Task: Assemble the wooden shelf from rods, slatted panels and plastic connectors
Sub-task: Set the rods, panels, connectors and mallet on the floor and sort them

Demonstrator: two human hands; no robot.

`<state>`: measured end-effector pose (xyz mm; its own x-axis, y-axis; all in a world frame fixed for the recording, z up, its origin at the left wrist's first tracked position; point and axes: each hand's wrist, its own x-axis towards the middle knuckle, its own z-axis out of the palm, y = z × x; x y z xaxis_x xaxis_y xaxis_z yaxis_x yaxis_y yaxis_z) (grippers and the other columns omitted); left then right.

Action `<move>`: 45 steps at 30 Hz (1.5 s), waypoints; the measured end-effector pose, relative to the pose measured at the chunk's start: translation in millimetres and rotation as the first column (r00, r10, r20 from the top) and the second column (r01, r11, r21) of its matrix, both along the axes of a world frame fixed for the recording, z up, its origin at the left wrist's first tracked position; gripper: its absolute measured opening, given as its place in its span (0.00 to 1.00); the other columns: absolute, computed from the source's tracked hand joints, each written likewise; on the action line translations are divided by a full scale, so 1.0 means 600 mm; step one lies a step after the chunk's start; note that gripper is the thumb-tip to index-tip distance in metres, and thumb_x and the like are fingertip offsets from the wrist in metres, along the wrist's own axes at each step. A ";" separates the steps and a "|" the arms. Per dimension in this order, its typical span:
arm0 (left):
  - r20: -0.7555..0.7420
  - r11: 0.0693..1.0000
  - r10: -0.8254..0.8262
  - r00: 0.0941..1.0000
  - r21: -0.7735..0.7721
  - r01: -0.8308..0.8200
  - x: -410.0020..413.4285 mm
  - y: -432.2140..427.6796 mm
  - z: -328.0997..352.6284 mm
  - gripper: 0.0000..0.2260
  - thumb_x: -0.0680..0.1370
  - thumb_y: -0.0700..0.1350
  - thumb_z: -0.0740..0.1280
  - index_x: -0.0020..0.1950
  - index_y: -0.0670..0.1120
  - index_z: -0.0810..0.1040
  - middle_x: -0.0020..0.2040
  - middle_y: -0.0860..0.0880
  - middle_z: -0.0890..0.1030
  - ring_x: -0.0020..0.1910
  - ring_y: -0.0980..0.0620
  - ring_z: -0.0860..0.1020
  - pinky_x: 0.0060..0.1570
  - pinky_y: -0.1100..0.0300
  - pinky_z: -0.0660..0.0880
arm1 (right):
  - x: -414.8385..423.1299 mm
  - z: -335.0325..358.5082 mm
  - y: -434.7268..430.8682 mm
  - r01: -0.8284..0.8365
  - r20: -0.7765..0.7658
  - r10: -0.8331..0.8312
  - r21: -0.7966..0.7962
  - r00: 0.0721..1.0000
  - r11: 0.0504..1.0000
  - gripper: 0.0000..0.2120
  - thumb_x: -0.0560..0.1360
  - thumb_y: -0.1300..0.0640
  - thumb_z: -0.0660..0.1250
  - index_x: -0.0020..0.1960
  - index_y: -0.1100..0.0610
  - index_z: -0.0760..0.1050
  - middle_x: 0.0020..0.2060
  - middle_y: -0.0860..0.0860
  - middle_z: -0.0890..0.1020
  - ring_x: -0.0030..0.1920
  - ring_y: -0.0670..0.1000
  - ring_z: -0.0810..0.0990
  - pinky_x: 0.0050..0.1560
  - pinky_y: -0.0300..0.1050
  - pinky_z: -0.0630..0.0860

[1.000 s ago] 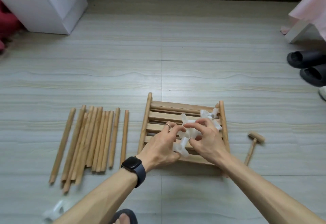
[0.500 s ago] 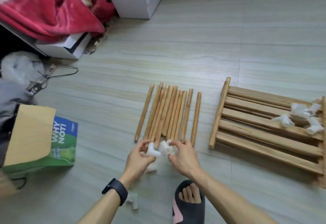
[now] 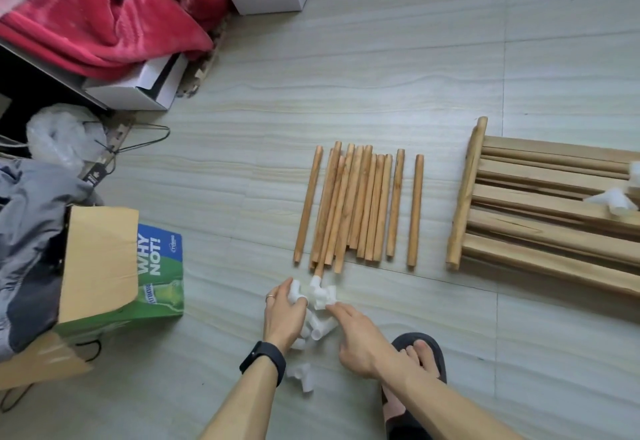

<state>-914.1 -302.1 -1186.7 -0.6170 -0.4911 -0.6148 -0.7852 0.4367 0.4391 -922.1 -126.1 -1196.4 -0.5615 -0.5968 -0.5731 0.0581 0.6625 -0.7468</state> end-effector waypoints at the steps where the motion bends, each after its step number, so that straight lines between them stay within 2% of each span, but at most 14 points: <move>1: 0.010 0.999 -0.037 0.999 -0.021 0.037 -0.001 0.000 0.001 0.26 0.79 0.45 0.62 0.78 0.54 0.65 0.77 0.49 0.60 0.73 0.47 0.67 0.72 0.51 0.67 | -0.003 0.003 0.004 -0.020 -0.017 0.020 0.006 1.000 1.000 0.34 0.75 0.66 0.59 0.80 0.51 0.60 0.79 0.49 0.61 0.77 0.53 0.64 0.73 0.38 0.59; 4: 0.081 0.967 -0.159 0.984 -0.190 0.172 -0.012 0.001 0.007 0.21 0.79 0.48 0.62 0.74 0.52 0.69 0.79 0.47 0.57 0.75 0.43 0.62 0.70 0.50 0.67 | -0.019 0.013 0.024 -0.177 -0.148 0.188 0.089 0.971 0.980 0.27 0.77 0.66 0.58 0.75 0.54 0.68 0.75 0.52 0.67 0.72 0.57 0.70 0.68 0.47 0.69; 7: 0.074 0.919 -0.251 0.965 -0.296 0.261 -0.041 0.014 0.019 0.19 0.80 0.49 0.62 0.71 0.51 0.71 0.79 0.46 0.56 0.77 0.43 0.59 0.69 0.49 0.66 | -0.033 0.037 0.029 -0.317 -0.272 0.362 0.194 0.892 0.928 0.19 0.76 0.71 0.60 0.66 0.61 0.70 0.61 0.59 0.75 0.61 0.63 0.74 0.51 0.56 0.73; 10: 0.003 0.913 -0.312 0.950 -0.277 0.301 -0.076 0.041 0.028 0.18 0.81 0.51 0.64 0.70 0.50 0.71 0.77 0.44 0.60 0.76 0.43 0.61 0.70 0.49 0.66 | -0.033 0.057 0.018 -0.320 -0.252 0.360 0.188 0.898 0.929 0.18 0.76 0.72 0.62 0.65 0.65 0.71 0.62 0.62 0.70 0.57 0.67 0.75 0.53 0.61 0.75; 14: -0.032 0.804 -0.527 0.850 -0.345 0.485 -0.119 0.092 0.030 0.19 0.81 0.49 0.63 0.71 0.49 0.72 0.75 0.44 0.66 0.73 0.43 0.66 0.69 0.48 0.67 | -0.054 0.058 0.040 -0.247 -0.194 0.276 0.162 0.941 0.955 0.18 0.77 0.68 0.66 0.67 0.63 0.73 0.63 0.63 0.71 0.60 0.68 0.76 0.59 0.60 0.75; 18: -0.153 0.718 -0.679 0.718 -0.346 0.604 -0.181 0.185 0.043 0.19 0.80 0.45 0.64 0.71 0.49 0.73 0.75 0.45 0.67 0.74 0.44 0.66 0.68 0.49 0.68 | -0.118 0.070 0.158 -0.115 -0.345 0.199 0.247 0.917 0.962 0.14 0.81 0.61 0.61 0.65 0.61 0.75 0.61 0.60 0.74 0.60 0.65 0.76 0.58 0.57 0.77; 22: -0.217 0.587 -0.808 0.547 -0.371 0.720 -0.251 0.305 0.075 0.19 0.81 0.48 0.63 0.72 0.52 0.70 0.76 0.47 0.65 0.75 0.47 0.65 0.68 0.50 0.71 | -0.192 0.111 0.344 -0.023 -0.458 0.190 0.345 0.868 0.938 0.12 0.81 0.56 0.62 0.62 0.56 0.76 0.59 0.56 0.77 0.58 0.60 0.78 0.56 0.53 0.78; 26: -0.247 0.435 -0.899 0.362 -0.393 0.810 -0.313 0.434 0.106 0.20 0.81 0.48 0.62 0.73 0.53 0.68 0.77 0.46 0.65 0.74 0.46 0.66 0.70 0.49 0.70 | -0.235 0.137 0.532 0.264 -0.569 0.029 0.425 0.822 0.866 0.12 0.80 0.51 0.62 0.62 0.51 0.78 0.59 0.50 0.78 0.56 0.55 0.79 0.50 0.47 0.76; 30: -0.230 0.337 -0.936 0.267 -0.365 0.868 -0.360 0.557 0.114 0.23 0.80 0.49 0.63 0.76 0.52 0.65 0.77 0.45 0.64 0.72 0.45 0.68 0.64 0.49 0.73 | -0.259 0.120 0.658 0.607 -0.638 -0.229 0.469 0.735 0.642 0.22 0.78 0.46 0.65 0.70 0.49 0.70 0.66 0.52 0.72 0.61 0.57 0.77 0.52 0.52 0.77; 33: -0.198 0.333 -0.938 0.285 -0.284 0.899 -0.383 0.636 0.098 0.29 0.80 0.52 0.65 0.79 0.52 0.59 0.76 0.44 0.65 0.70 0.42 0.69 0.62 0.47 0.75 | -0.268 0.094 0.700 0.715 -0.602 -0.409 0.451 0.686 0.534 0.34 0.74 0.43 0.68 0.76 0.48 0.60 0.68 0.55 0.67 0.62 0.61 0.76 0.56 0.54 0.76; 36: -0.193 0.370 -0.922 0.337 -0.178 0.912 -0.396 0.702 0.070 0.35 0.79 0.53 0.66 0.81 0.55 0.51 0.75 0.41 0.64 0.63 0.39 0.76 0.58 0.45 0.78 | -0.279 0.076 0.714 0.710 -0.568 -0.449 0.410 0.690 0.572 0.50 0.71 0.41 0.71 0.80 0.36 0.39 0.71 0.54 0.62 0.59 0.63 0.77 0.55 0.57 0.79; 38: -0.227 0.385 -0.910 0.348 -0.146 0.911 -0.401 0.736 0.052 0.39 0.78 0.51 0.67 0.81 0.59 0.46 0.74 0.40 0.63 0.58 0.38 0.79 0.53 0.48 0.79 | -0.296 0.069 0.723 0.667 -0.579 -0.383 0.427 0.720 0.610 0.54 0.70 0.39 0.72 0.78 0.34 0.33 0.74 0.52 0.58 0.58 0.63 0.79 0.51 0.55 0.79; 41: -0.208 0.353 -0.925 0.319 -0.160 0.922 -0.415 0.769 0.033 0.44 0.76 0.49 0.72 0.81 0.62 0.44 0.75 0.41 0.60 0.56 0.38 0.80 0.51 0.48 0.80 | -0.329 0.065 0.739 0.555 -0.524 -0.280 0.498 0.805 0.666 0.54 0.69 0.40 0.74 0.79 0.37 0.37 0.77 0.49 0.50 0.58 0.62 0.80 0.49 0.53 0.76; 45: -0.186 0.330 -0.937 0.294 -0.203 0.922 -0.423 0.786 0.028 0.33 0.74 0.45 0.72 0.76 0.57 0.62 0.76 0.44 0.60 0.62 0.38 0.78 0.53 0.49 0.79 | -0.363 0.068 0.744 0.424 -0.400 -0.202 0.607 0.894 0.673 0.55 0.67 0.40 0.76 0.81 0.40 0.43 0.80 0.51 0.43 0.62 0.65 0.77 0.58 0.56 0.77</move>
